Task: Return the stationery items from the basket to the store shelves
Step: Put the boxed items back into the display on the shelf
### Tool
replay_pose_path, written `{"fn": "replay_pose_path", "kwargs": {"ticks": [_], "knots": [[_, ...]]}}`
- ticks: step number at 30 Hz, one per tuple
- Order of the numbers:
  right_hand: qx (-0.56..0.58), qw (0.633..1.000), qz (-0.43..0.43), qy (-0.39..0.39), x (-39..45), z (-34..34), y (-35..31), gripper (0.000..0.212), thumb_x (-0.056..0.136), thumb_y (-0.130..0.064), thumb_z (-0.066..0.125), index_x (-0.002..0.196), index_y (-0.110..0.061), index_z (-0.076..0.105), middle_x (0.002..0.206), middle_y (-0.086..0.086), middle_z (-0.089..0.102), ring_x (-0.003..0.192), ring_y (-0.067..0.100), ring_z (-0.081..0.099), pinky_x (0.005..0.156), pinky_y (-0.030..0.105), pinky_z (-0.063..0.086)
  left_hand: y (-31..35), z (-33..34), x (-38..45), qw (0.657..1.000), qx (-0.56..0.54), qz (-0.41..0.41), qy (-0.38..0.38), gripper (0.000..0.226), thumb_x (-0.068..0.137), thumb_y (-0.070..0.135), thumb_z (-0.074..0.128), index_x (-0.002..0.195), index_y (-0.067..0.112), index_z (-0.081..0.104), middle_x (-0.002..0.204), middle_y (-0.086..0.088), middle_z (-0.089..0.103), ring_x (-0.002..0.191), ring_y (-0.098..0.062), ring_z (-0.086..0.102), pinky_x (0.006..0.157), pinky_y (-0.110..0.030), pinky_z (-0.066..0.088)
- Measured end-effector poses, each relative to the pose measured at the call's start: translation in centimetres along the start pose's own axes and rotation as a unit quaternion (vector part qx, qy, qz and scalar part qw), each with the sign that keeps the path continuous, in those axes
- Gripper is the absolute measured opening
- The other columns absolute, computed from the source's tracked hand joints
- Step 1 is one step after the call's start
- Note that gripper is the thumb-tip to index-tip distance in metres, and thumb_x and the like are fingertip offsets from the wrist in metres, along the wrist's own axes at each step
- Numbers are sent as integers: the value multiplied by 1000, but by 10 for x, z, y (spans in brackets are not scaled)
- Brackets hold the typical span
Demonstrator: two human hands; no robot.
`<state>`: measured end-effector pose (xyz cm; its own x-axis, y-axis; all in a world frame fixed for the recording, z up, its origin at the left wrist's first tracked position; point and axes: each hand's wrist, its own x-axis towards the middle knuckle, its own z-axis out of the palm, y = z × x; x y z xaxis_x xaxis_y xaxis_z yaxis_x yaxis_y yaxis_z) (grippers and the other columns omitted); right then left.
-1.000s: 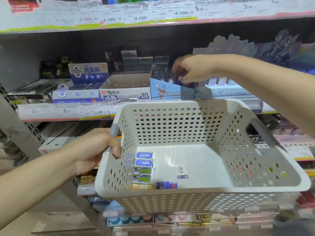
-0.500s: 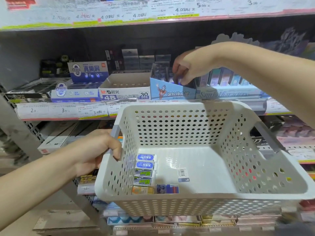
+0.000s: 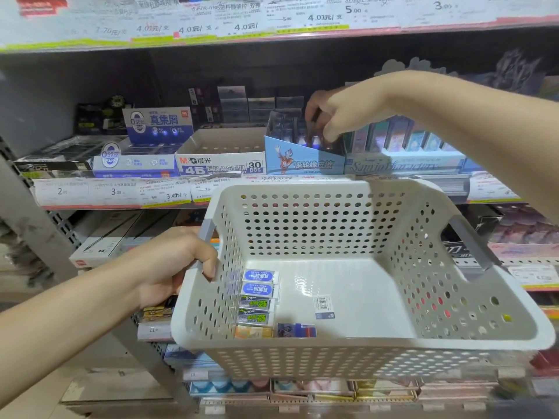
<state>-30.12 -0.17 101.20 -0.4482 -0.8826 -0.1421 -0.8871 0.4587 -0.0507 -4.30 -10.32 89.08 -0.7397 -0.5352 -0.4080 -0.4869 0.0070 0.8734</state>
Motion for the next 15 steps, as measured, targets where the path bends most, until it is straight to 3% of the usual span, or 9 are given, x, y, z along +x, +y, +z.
{"fn": "replay_pose_path", "kwargs": {"ticks": [2, 5, 7, 8, 11, 15], "knots": [[-20, 1000, 16, 14, -2, -3, -1, 45, 89, -10, 49, 133, -13, 39, 129, 10, 52, 114, 29, 51, 102, 48, 42, 1, 1, -1, 1000, -3, -3, -3, 56, 39, -4, 49, 94, -3, 63, 66, -19, 61, 54, -29, 59, 59, -33, 53], [-55, 993, -7, 107, -18, -7, -9, 41, 90, -5, 44, 130, -13, 45, 123, 10, 56, 107, 29, 54, 96, 42, 46, 2, 2, -2, 1000, 5, -3, 2, 54, 39, -3, 50, 91, -3, 62, 70, -21, 60, 61, -31, 57, 65, -37, 48], [-48, 985, -53, 154, -37, -7, -24, 30, 89, -4, 44, 115, -11, 57, 110, 7, 61, 97, 25, 56, 84, 34, 48, 2, 3, -2, 1000, 8, -5, 11, 52, 39, -3, 51, 90, -2, 62, 70, -20, 57, 62, -31, 54, 67, -37, 44], [-46, 986, -73, 139, -45, -3, -32, 25, 89, -4, 45, 106, -10, 63, 102, 6, 65, 89, 23, 59, 77, 32, 49, 2, 4, -3, 1000, 8, -6, 14, 51, 38, -3, 51, 88, 0, 62, 68, -19, 57, 61, -31, 53, 67, -38, 42], [-22, 993, -108, -32, -58, 27, -59, 22, 90, -6, 46, 89, -8, 68, 82, 5, 69, 67, 15, 64, 67, 27, 54, 1, 6, -2, 1000, 4, -6, 21, 54, 37, -3, 52, 90, 1, 64, 71, -20, 56, 65, -32, 53, 70, -40, 38], [-4, 964, -121, -238, -43, 101, -73, 23, 93, -7, 46, 98, 3, 66, 71, 3, 60, 64, 17, 59, 69, 31, 55, -2, 7, 1, 1000, -2, -9, 20, 57, 36, -3, 52, 92, 0, 63, 72, -19, 57, 64, -31, 55, 67, -37, 43]]}}
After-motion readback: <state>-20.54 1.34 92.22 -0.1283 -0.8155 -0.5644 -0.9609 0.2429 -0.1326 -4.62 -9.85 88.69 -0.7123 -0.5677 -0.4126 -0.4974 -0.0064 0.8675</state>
